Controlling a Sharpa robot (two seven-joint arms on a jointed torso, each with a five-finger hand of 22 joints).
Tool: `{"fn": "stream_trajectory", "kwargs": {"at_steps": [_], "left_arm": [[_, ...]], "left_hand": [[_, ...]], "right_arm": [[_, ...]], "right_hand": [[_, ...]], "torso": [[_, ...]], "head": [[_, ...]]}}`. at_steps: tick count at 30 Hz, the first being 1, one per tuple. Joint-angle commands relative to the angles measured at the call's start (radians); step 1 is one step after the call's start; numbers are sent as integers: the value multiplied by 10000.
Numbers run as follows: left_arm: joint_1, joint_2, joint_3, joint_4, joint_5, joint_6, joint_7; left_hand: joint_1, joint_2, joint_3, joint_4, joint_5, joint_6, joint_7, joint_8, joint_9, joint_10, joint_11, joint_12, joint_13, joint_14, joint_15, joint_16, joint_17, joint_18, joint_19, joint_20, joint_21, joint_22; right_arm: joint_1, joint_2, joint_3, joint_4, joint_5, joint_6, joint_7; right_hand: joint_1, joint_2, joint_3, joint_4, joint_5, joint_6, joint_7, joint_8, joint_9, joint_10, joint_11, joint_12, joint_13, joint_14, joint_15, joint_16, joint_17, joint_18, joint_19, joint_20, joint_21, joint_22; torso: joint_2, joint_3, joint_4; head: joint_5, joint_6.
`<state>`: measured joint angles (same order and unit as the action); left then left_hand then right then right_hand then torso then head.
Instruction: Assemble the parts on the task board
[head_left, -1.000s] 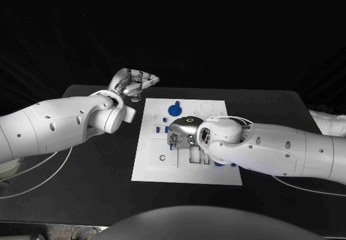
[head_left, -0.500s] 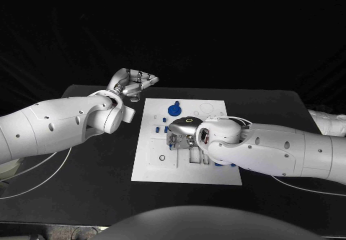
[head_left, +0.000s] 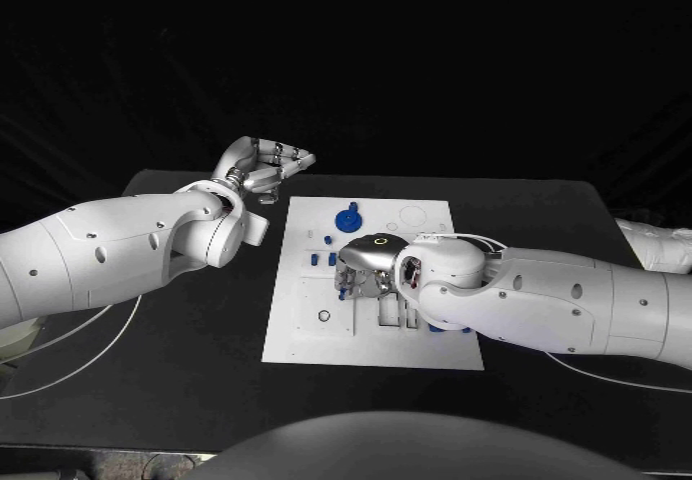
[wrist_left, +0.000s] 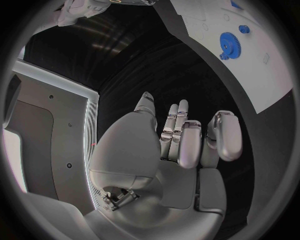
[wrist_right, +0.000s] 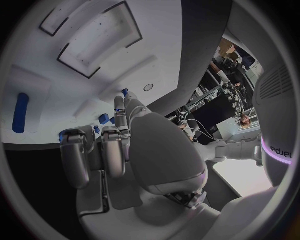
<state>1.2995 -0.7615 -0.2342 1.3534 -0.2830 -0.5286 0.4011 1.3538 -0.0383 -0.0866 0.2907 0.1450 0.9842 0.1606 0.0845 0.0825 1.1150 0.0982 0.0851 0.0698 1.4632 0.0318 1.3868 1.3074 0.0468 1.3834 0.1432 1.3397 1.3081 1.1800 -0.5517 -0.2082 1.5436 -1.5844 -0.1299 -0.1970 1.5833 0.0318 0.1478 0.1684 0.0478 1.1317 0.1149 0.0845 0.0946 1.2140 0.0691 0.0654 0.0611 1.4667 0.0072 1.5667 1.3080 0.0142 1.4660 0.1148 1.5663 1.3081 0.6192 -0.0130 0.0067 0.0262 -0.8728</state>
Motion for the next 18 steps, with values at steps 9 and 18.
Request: {"fn": "stream_trajectory", "kwargs": {"at_steps": [9,18], "left_arm": [[6,7,8,16,-37,95,42],[6,29,8,9,-37,101,41]], "left_hand": [[9,127,-50,4,34,-77,-17,-60,-9,-4,41,-74,8,-85,18,-38,29,112,-52,-2,-29,1715],[14,131,-52,3,35,-78,-17,-60,-9,-5,41,-74,8,-86,18,-42,25,112,-52,-2,-31,1715]], "right_arm": [[-7,39,-4,-50,4,167,13],[-8,54,-5,-62,50,293,-14]], "right_hand": [[-4,10,58,-2,36,79,16,34,10,-10,29,-40,-9,1041,62,41,2627,-142,1048,44,45,2627],[-22,-17,55,-1,35,65,21,20,7,-25,35,-45,-11,1041,67,41,2627,-142,1048,53,45,2627]], "torso": [[-2,-8,2],[-4,-5,16]], "head": [[-20,2],[-36,2]]}}
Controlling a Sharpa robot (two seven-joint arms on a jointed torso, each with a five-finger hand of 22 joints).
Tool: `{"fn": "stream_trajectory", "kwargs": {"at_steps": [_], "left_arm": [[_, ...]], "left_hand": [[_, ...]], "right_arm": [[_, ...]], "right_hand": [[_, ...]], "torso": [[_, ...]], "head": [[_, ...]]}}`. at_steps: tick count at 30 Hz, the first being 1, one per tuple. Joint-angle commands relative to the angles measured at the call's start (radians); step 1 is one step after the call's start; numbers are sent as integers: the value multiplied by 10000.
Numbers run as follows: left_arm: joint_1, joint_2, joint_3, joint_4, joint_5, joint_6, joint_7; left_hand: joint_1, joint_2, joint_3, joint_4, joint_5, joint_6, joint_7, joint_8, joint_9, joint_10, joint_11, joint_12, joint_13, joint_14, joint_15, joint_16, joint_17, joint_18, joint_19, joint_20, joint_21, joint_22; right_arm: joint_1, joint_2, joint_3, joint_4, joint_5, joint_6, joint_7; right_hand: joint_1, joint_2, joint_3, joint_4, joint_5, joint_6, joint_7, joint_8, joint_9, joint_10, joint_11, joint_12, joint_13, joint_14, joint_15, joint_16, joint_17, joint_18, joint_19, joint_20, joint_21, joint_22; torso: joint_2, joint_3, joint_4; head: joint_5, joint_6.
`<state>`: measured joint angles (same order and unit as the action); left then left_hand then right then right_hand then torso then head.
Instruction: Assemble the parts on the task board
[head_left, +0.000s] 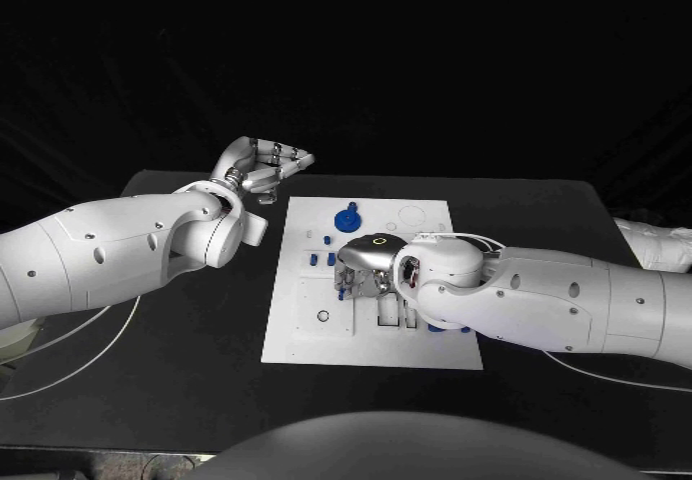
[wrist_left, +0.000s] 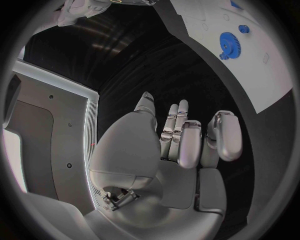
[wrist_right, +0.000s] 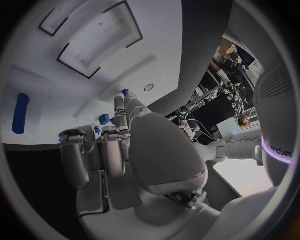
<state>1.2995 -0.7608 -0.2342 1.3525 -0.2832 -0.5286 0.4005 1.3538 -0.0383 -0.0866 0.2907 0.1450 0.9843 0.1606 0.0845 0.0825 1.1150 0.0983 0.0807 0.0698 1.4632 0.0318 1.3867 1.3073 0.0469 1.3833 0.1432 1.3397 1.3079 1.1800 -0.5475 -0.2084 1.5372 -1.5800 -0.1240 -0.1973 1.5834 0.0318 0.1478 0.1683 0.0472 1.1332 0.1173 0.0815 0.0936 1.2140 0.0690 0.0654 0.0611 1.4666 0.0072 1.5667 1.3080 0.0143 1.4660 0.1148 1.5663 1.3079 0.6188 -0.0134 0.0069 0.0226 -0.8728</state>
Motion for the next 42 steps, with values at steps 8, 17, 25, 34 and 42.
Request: {"fn": "stream_trajectory", "kwargs": {"at_steps": [8,17,25,34,42], "left_arm": [[6,12,8,17,-36,94,51],[6,16,8,13,-36,100,59],[6,20,8,12,-36,120,64],[5,45,7,-34,-36,147,63],[-1,130,5,-99,-36,191,71]], "left_hand": [[19,136,-54,3,35,-78,-16,-60,-9,-5,41,-32,8,-88,18,-45,21,111,-52,-2,-32,1717],[19,136,-54,3,35,-78,-16,-60,-9,-5,41,-32,8,-88,18,-45,21,111,-52,-2,-32,1717],[19,136,-54,3,35,-78,-16,-60,-9,-5,41,-32,8,-88,18,-45,21,111,-52,-2,-32,1717],[19,136,-54,3,35,-78,-16,-60,-9,-5,41,-32,8,-88,18,-45,21,111,-52,-2,-32,1717],[19,136,-54,3,35,-78,-16,-60,-9,-5,41,-32,8,-88,18,-45,21,111,-52,-2,-32,1717]], "right_arm": [[-7,29,-3,2,9,331,-51],[-7,23,-4,34,5,319,-92],[-7,-129,-5,120,-25,-707,-63],[315,-1119,3,789,2490,-2668,655],[1134,-2543,1,1426,3459,-2213,1058]], "right_hand": [[-134,-245,30,17,38,-147,17,-97,-34,-286,84,-69,-20,1042,103,41,2628,-143,1048,105,45,2629],[-723,-836,-311,257,9,-1272,100,-225,-282,-954,439,-54,-8,1042,396,41,2628,-143,1048,327,45,2629],[-1329,-1086,-723,408,3,-2032,193,-196,-284,-1364,564,-23,15,1042,511,41,2628,-143,1048,473,45,2629],[-1393,-768,-714,422,8,-1686,513,-13,-180,-1407,586,6,23,1042,527,41,2628,-143,1048,522,45,2629],[-1313,-540,-755,373,4,-2155,536,-210,-274,-1934,618,-52,1,1042,571,41,2628,-143,1048,587,45,2629]], "torso": [[-4,-5,10],[1,-7,-1],[5,9,-4],[-7,10,-26],[-12,7,-51]], "head": [[2,2],[-8,2],[13,2],[-44,66],[-366,185]]}}
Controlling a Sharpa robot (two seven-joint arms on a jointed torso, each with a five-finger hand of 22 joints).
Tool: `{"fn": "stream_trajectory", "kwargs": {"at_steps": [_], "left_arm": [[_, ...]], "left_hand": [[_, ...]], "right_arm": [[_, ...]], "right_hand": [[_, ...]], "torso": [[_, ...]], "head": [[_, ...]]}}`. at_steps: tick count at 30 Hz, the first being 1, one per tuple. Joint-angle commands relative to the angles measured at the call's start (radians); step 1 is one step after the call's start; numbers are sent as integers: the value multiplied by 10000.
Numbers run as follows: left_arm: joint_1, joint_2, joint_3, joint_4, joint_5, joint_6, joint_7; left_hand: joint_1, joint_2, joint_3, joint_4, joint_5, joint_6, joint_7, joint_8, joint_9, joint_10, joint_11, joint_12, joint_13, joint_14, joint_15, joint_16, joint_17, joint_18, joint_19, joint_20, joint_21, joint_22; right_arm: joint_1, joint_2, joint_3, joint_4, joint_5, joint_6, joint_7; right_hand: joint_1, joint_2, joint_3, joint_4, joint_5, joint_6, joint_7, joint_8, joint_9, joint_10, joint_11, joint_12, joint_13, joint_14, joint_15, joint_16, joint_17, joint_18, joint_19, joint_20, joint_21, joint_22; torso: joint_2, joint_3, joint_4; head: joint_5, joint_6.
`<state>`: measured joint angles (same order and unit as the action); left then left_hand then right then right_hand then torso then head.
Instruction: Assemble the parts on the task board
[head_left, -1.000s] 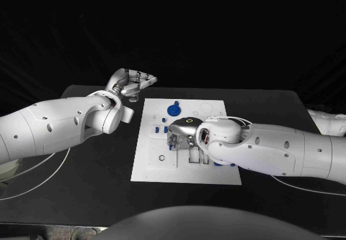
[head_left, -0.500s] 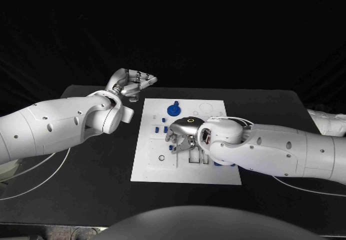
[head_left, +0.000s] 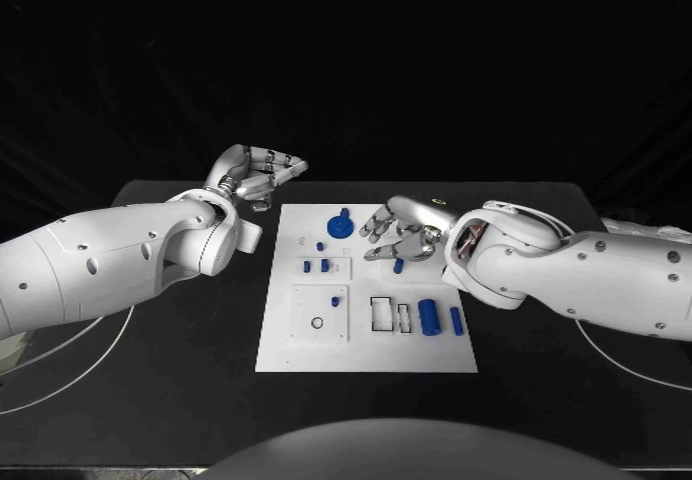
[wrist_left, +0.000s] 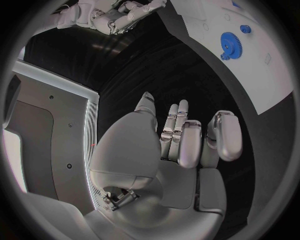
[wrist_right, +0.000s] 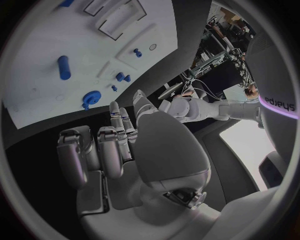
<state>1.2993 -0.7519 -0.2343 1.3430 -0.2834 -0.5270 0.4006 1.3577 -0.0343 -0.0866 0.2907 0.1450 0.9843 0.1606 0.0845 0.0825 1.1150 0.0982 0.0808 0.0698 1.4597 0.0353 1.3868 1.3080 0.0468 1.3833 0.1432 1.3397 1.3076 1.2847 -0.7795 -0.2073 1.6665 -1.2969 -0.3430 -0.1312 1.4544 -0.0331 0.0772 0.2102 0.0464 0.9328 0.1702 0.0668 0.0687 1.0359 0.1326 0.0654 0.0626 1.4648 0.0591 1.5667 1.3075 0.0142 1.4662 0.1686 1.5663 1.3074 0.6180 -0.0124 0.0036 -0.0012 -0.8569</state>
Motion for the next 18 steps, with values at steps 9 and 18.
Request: {"fn": "stream_trajectory", "kwargs": {"at_steps": [9,18], "left_arm": [[-13,98,6,-45,-33,195,70],[-18,112,6,-65,-33,199,69]], "left_hand": [[5,126,-66,4,40,-82,-16,-61,-9,-9,43,-36,9,-57,-16,-55,4,113,-52,-2,-43,1720],[5,126,-66,4,40,-82,-16,-61,-9,-9,43,-36,9,-57,-16,-55,4,113,-52,-2,-43,1720]], "right_arm": [[247,-1034,-26,149,-955,853,-405],[67,-1032,-38,-64,-1505,1656,-1109]], "right_hand": [[-39,198,-196,-22,6,-486,-28,-34,-21,-702,-94,-41,-6,1060,-129,41,2632,-142,1046,-92,45,2634],[-43,230,-244,-19,6,-579,-21,-43,-23,-796,-94,-25,2,1060,-143,41,2632,-142,1046,-125,45,2634]], "torso": [[2,3,-38],[0,-3,-14]], "head": [[-347,77],[-409,83]]}}
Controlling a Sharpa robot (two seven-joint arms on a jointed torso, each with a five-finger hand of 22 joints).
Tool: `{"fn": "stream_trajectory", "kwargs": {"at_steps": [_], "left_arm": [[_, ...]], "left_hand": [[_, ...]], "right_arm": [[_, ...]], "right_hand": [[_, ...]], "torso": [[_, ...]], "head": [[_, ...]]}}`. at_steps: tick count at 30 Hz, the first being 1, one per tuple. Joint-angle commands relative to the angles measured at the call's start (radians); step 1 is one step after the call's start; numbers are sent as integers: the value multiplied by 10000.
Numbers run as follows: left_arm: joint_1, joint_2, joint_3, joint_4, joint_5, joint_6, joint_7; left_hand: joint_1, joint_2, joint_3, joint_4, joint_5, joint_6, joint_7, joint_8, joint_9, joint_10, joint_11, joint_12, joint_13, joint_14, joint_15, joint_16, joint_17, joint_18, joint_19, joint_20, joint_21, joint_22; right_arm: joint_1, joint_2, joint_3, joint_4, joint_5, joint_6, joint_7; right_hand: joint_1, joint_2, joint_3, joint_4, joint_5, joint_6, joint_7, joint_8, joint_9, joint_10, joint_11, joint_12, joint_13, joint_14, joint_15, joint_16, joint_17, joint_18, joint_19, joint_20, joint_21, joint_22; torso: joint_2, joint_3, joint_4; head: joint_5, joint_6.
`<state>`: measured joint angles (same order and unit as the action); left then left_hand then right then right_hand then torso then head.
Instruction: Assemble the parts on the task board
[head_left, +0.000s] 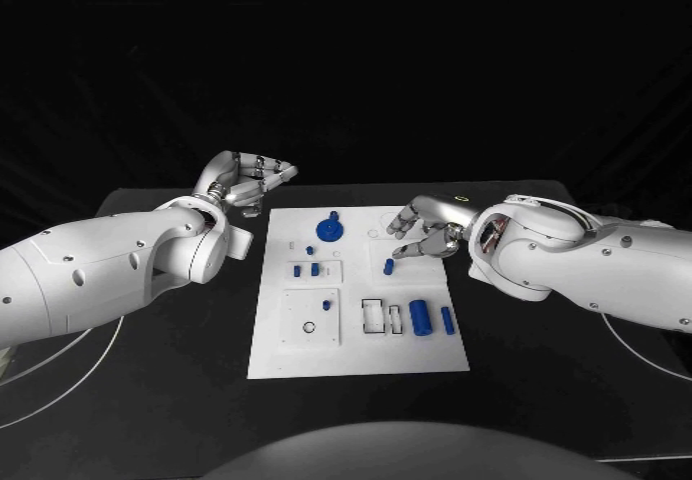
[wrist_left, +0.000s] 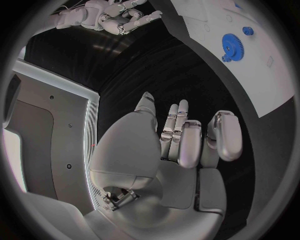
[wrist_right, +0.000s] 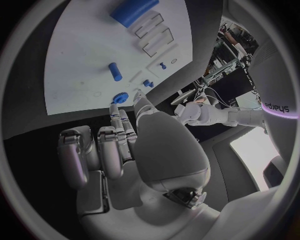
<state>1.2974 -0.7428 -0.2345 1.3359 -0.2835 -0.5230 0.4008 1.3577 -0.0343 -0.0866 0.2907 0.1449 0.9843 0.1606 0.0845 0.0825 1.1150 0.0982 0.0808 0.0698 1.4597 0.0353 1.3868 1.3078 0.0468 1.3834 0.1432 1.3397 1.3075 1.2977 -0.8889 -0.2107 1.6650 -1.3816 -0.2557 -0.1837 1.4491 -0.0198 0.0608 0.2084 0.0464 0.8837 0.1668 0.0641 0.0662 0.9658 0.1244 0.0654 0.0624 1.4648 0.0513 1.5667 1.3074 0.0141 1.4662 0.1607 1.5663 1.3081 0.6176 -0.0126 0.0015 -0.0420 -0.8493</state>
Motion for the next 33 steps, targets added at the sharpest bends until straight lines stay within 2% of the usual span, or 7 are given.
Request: {"fn": "stream_trajectory", "kwargs": {"at_steps": [1,8,11,13,23,33], "left_arm": [[1,17,7,7,-33,157,66],[0,-11,8,26,-33,147,70],[0,-31,8,32,-33,133,66],[0,-39,8,34,-33,123,65],[1,-57,8,52,-33,120,65],[1,-92,8,73,-33,99,60]], "left_hand": [[5,126,-66,4,40,-82,-16,-61,-9,-9,43,-36,9,-57,-16,-55,6,113,-52,-2,-43,1721],[11,134,-72,4,41,-85,-15,-62,-9,-10,44,-38,9,-57,-15,-56,6,113,-53,-2,-48,1721],[11,134,-72,4,41,-85,-15,-62,-9,-10,44,-38,9,-57,-15,-56,6,113,-53,-2,-48,1721],[11,134,-72,4,41,-85,-15,-62,-9,-10,44,-38,9,-57,-15,-56,6,113,-53,-2,-48,1721],[11,134,-72,4,41,-85,-15,-62,-9,-10,44,-38,9,-57,-15,-56,6,113,-53,-2,-48,1721],[11,134,-72,4,41,-85,-15,-62,-9,-10,44,-38,9,-57,-15,-56,6,113,-53,-2,-48,1721]], "right_arm": [[-100,105,-5,-84,-743,845,-648],[-318,363,-7,-312,-1241,1059,-966],[-355,465,-8,-424,-1345,1093,-1028],[-376,542,-8,-514,-1387,1142,-1057],[-593,982,-7,-895,-1506,1182,-1038],[-677,1274,-6,-1098,-1560,1126,-971]], "right_hand": [[10,98,-80,-2,6,-89,13,-16,2,-97,-11,-24,4,1059,-66,41,2634,-141,1046,-46,45,2627],[49,108,-96,-38,7,-152,41,-15,2,-163,1,-25,4,1059,-66,41,2634,-141,1046,-54,45,2627],[94,126,-91,-73,8,-160,46,-4,7,-176,4,-15,8,1059,-64,41,2634,-141,1046,-56,45,2627],[148,148,-79,-113,8,-139,34,16,17,-153,-6,8,17,1059,-69,41,2634,-141,1046,-59,45,2627],[467,337,29,-329,11,209,-130,163,85,341,-160,207,48,1059,-177,41,2634,-141,1046,-139,45,2627],[659,475,168,-394,14,542,-273,259,115,737,-298,277,24,1059,-309,41,2634,-141,1046,-260,45,2627]], "torso": [[6,-1,11],[12,-2,37],[-3,-7,-3],[1,-8,1],[8,8,18],[9,-5,13]], "head": [[0,8],[12,14],[52,-16],[55,-15],[90,-14],[133,-27]]}}
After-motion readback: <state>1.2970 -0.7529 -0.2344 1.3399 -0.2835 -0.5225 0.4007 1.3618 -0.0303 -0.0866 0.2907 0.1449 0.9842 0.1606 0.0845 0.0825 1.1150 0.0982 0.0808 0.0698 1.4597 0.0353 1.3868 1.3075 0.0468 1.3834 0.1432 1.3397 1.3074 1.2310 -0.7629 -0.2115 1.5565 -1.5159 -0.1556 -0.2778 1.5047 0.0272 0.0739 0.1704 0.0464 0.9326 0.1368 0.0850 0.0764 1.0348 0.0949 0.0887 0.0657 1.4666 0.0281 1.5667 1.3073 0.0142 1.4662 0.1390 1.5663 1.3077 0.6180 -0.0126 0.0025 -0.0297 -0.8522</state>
